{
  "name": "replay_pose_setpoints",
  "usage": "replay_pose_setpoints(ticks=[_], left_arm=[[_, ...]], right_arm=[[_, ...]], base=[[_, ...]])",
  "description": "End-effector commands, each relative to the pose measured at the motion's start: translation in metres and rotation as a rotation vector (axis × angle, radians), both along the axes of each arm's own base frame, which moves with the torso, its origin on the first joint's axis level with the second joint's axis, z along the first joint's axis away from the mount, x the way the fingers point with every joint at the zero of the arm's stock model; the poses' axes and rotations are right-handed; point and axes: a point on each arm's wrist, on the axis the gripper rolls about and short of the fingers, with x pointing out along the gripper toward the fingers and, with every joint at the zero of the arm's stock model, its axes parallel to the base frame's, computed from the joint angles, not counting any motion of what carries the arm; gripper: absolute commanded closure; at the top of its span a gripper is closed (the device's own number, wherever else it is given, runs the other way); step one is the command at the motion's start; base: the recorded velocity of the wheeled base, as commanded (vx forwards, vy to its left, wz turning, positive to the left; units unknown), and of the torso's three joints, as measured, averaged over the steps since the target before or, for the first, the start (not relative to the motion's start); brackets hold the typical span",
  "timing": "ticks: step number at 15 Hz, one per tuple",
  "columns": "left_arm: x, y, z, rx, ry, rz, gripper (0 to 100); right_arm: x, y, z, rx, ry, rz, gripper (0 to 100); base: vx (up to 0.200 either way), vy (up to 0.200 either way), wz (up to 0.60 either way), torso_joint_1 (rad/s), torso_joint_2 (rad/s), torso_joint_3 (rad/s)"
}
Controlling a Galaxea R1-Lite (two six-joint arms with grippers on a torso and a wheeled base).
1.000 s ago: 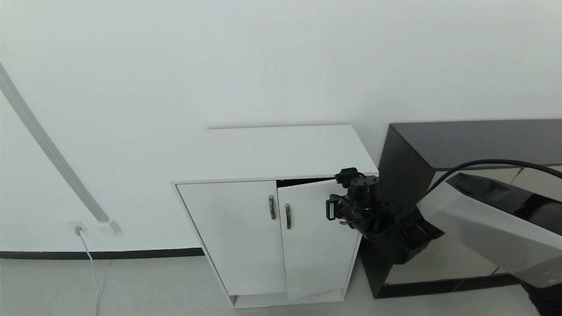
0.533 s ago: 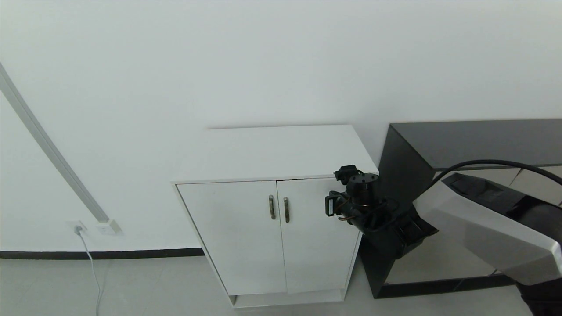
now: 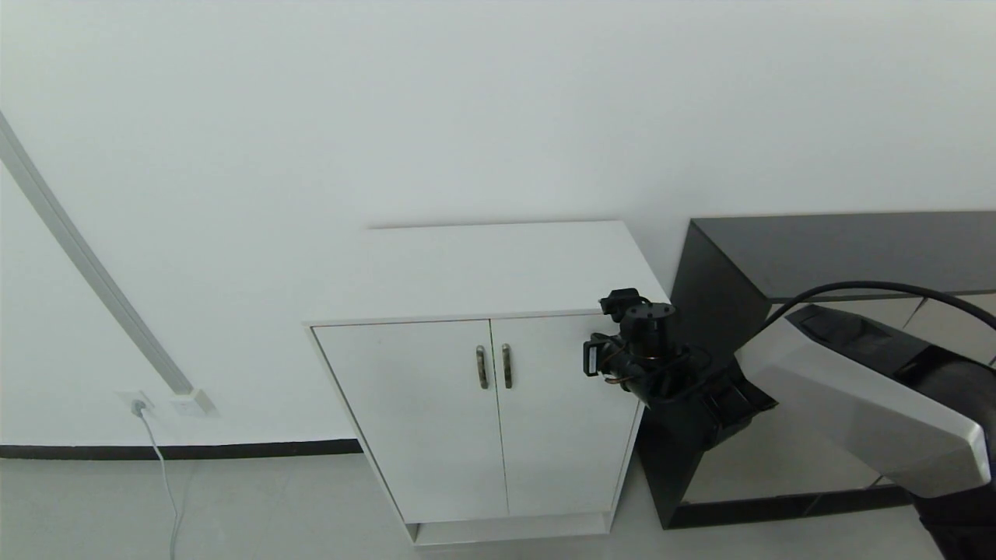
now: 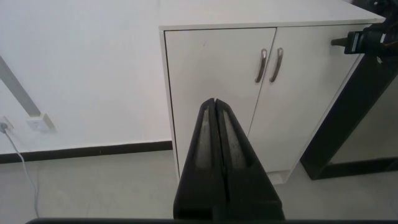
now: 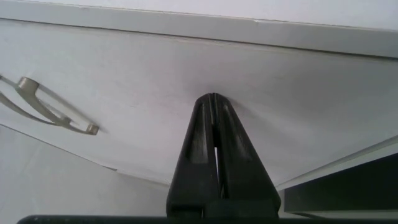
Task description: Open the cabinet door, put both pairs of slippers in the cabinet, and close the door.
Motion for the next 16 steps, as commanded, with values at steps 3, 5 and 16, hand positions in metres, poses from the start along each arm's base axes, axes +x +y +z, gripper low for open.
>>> replay_pose_setpoints(ticks=[3,5,16], left_arm=[[0.0,0.0,0.0,0.0,0.0,0.0,100],[0.0,0.0,0.0,0.0,0.0,0.0,100],[0.0,0.0,0.0,0.0,0.0,0.0,100]], right_arm=[[0.002,-0.001,0.002,0.004,-0.008,-0.004,100],[0.002,-0.001,0.002,0.003,-0.006,-0.004,100],[-0.063,-0.065,0.046,0.018,-0.035,-0.072,100]], base=[[0.0,0.0,0.0,0.0,0.0,0.0],[0.0,0.0,0.0,0.0,0.0,0.0],[0.0,0.0,0.0,0.0,0.0,0.0]])
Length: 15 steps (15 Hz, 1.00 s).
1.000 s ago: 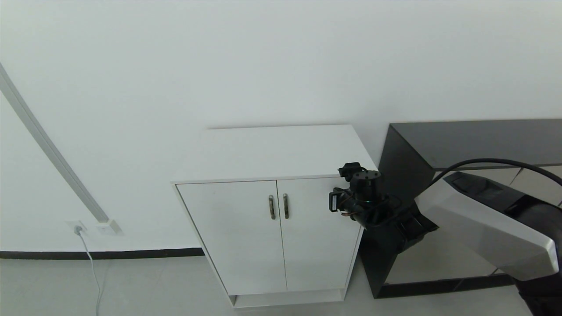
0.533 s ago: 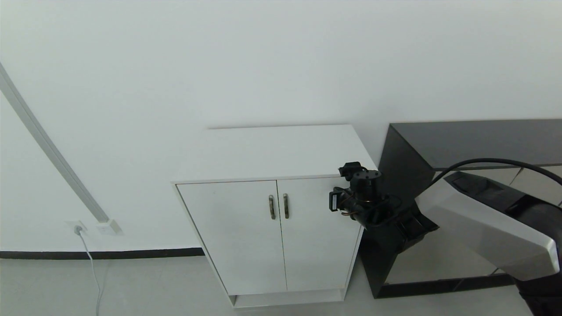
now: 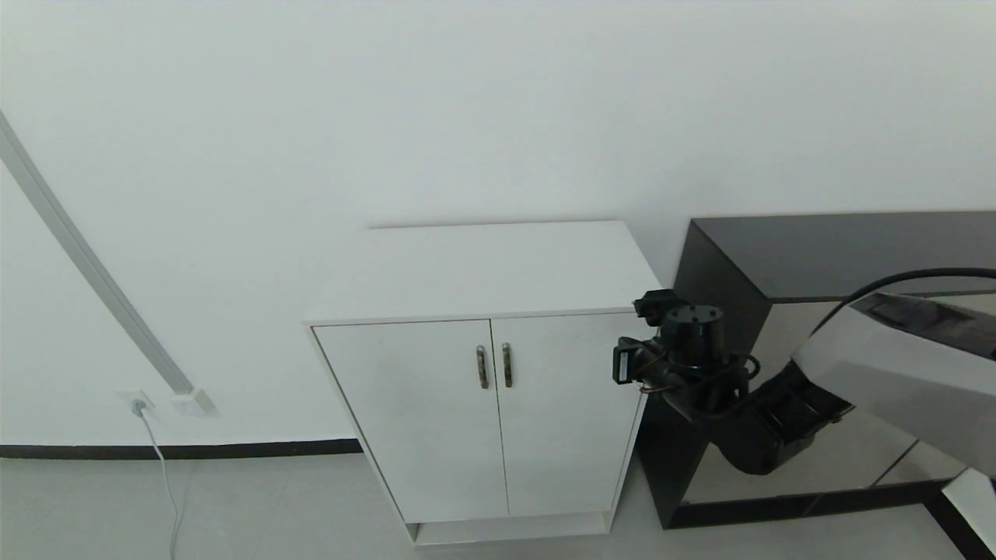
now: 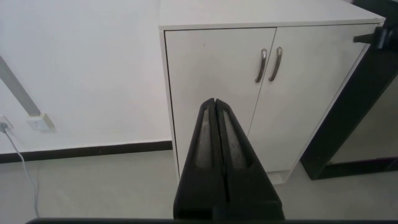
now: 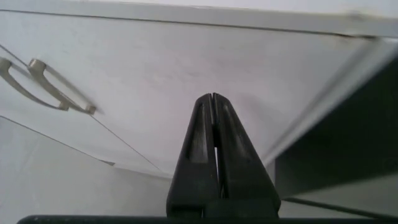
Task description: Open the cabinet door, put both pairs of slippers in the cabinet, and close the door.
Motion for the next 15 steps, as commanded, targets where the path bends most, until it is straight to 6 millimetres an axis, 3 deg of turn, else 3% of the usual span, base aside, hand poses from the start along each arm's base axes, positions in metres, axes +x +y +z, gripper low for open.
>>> replay_pose_setpoints(ticks=[1,8,10,15], left_arm=[[0.0,0.0,0.0,0.0,0.0,0.0,100],[0.0,0.0,0.0,0.0,0.0,0.0,100],[0.0,0.0,0.0,0.0,0.0,0.0,100],[0.0,0.0,0.0,0.0,0.0,0.0,100]], right_arm=[[-0.031,-0.046,0.032,0.015,-0.029,-0.07,100],[-0.11,-0.161,0.032,0.002,-0.005,-0.338,100],[-0.126,-0.179,0.032,0.001,0.0,-0.396,100],[-0.173,-0.19,0.034,0.003,0.012,-0.412,100]], base=[[0.0,0.0,0.0,0.0,0.0,0.0],[0.0,0.0,0.0,0.0,0.0,0.0],[0.0,0.0,0.0,0.0,0.0,0.0],[0.0,0.0,0.0,0.0,0.0,0.0]])
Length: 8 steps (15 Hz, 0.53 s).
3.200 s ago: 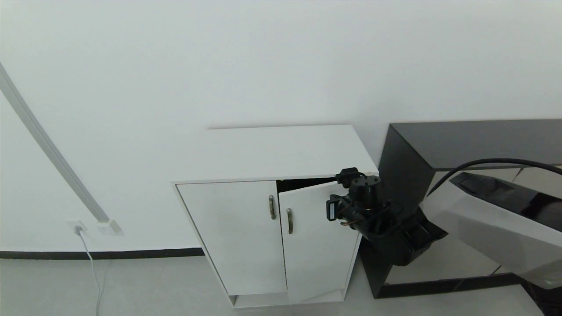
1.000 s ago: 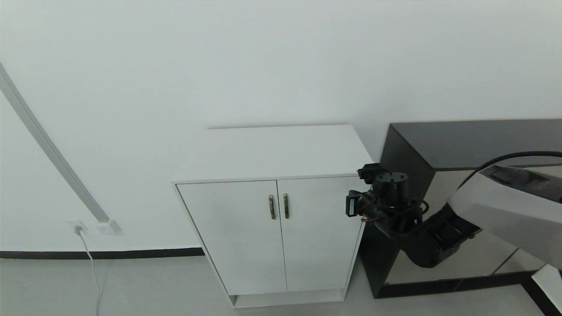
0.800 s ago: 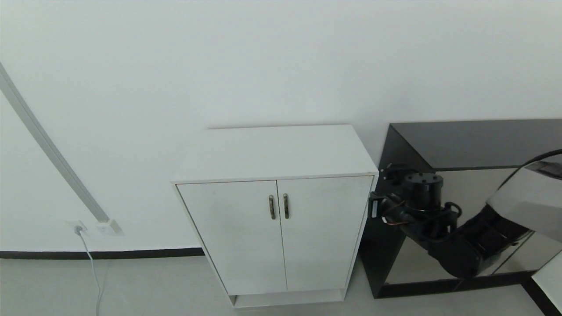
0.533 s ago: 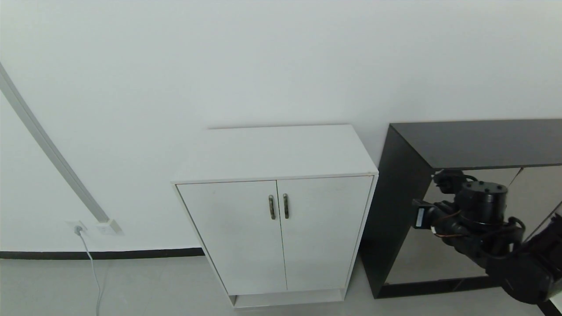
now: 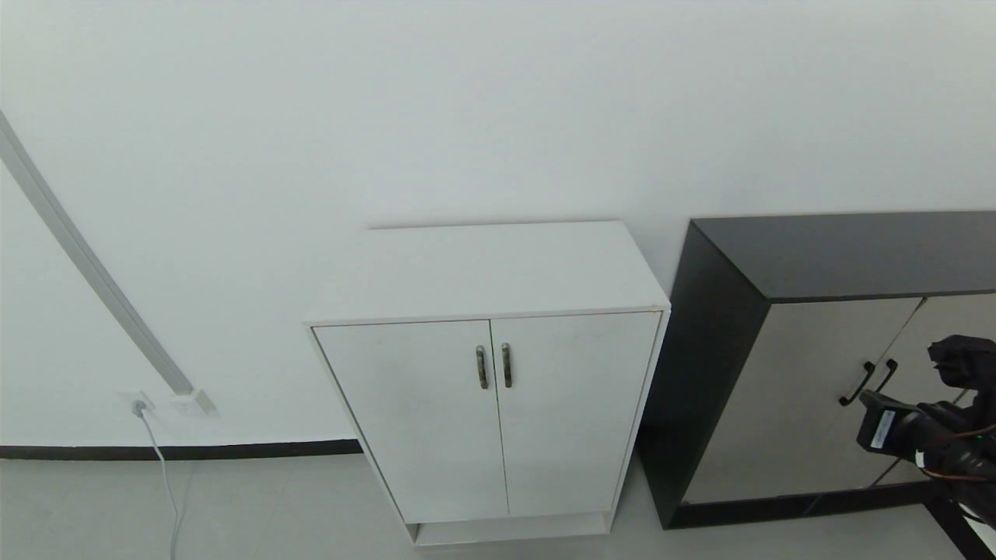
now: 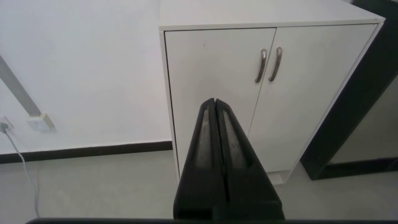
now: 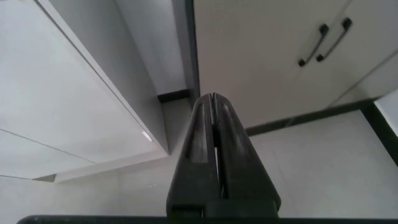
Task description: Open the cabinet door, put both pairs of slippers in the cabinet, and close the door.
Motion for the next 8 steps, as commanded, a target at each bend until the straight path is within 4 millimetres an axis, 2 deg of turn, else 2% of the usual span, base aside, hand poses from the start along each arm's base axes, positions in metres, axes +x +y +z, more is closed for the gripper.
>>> replay_pose_setpoints(ticks=[1,3,8], left_arm=[[0.0,0.0,0.0,0.0,0.0,0.0,100],[0.0,0.0,0.0,-0.001,0.0,0.0,100],[0.0,0.0,0.0,0.0,0.0,0.0,100]], right_arm=[[-0.021,-0.002,0.006,0.0,-0.023,-0.005,100],[-0.045,-0.004,0.005,-0.035,-0.02,0.004,100],[-0.08,-0.006,0.015,-0.066,-0.032,0.014,100]], base=[[0.0,0.0,0.0,0.0,0.0,0.0],[0.0,0.0,0.0,0.0,0.0,0.0],[0.0,0.0,0.0,0.0,0.0,0.0]])
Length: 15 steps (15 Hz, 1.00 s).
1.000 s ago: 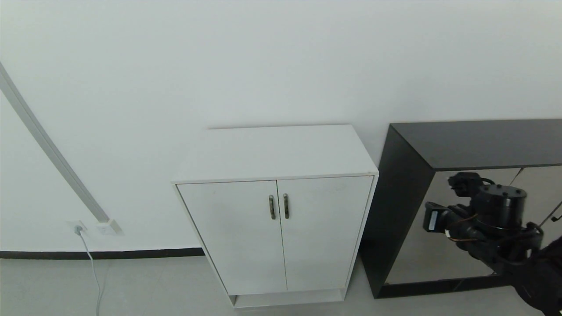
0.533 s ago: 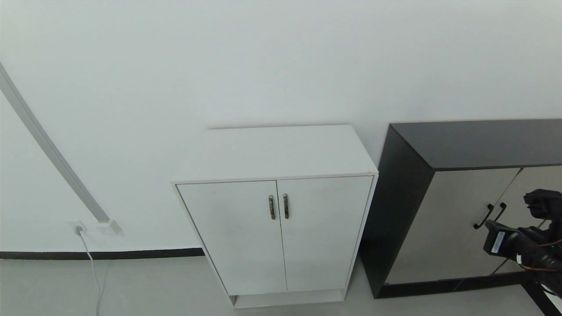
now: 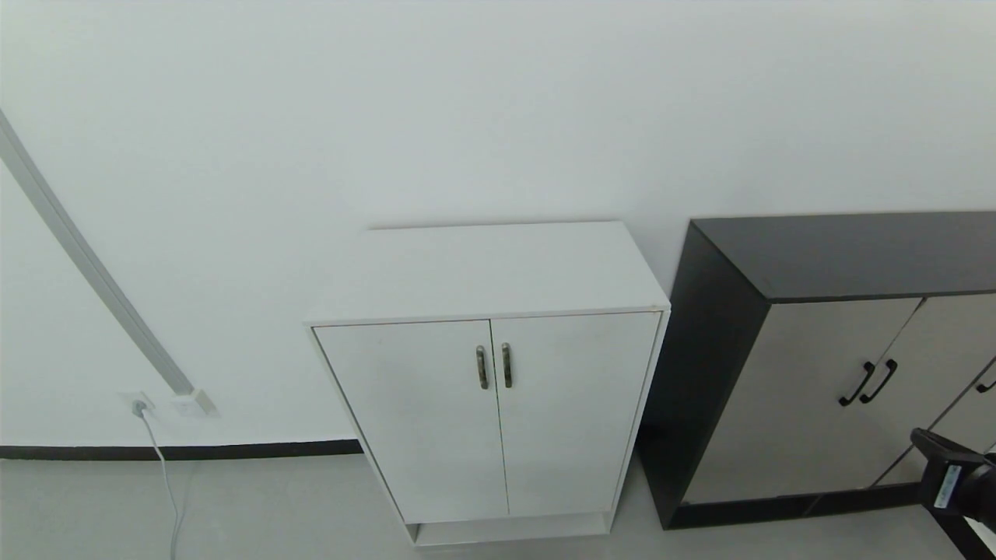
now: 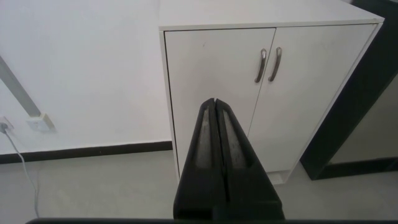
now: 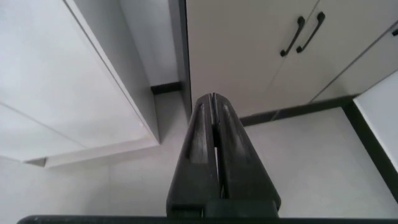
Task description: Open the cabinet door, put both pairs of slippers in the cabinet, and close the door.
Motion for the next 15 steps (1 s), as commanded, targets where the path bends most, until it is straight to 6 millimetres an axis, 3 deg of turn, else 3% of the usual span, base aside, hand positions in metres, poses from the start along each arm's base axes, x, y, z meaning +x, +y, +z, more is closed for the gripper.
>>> replay_pose_setpoints(ticks=[1,9,15], left_arm=[[0.0,0.0,0.0,0.0,0.0,0.0,100],[0.0,0.0,0.0,0.0,0.0,0.0,100],[0.0,0.0,0.0,0.0,0.0,-0.002,100]], right_arm=[[-0.025,-0.001,0.012,-0.008,-0.048,0.011,100],[-0.091,-0.002,0.0,0.015,0.039,0.126,100],[-0.121,-0.002,-0.021,0.019,0.157,0.216,100]], base=[[0.0,0.0,0.0,0.0,0.0,0.0],[0.0,0.0,0.0,0.0,0.0,0.0],[0.0,0.0,0.0,0.0,0.0,0.0]])
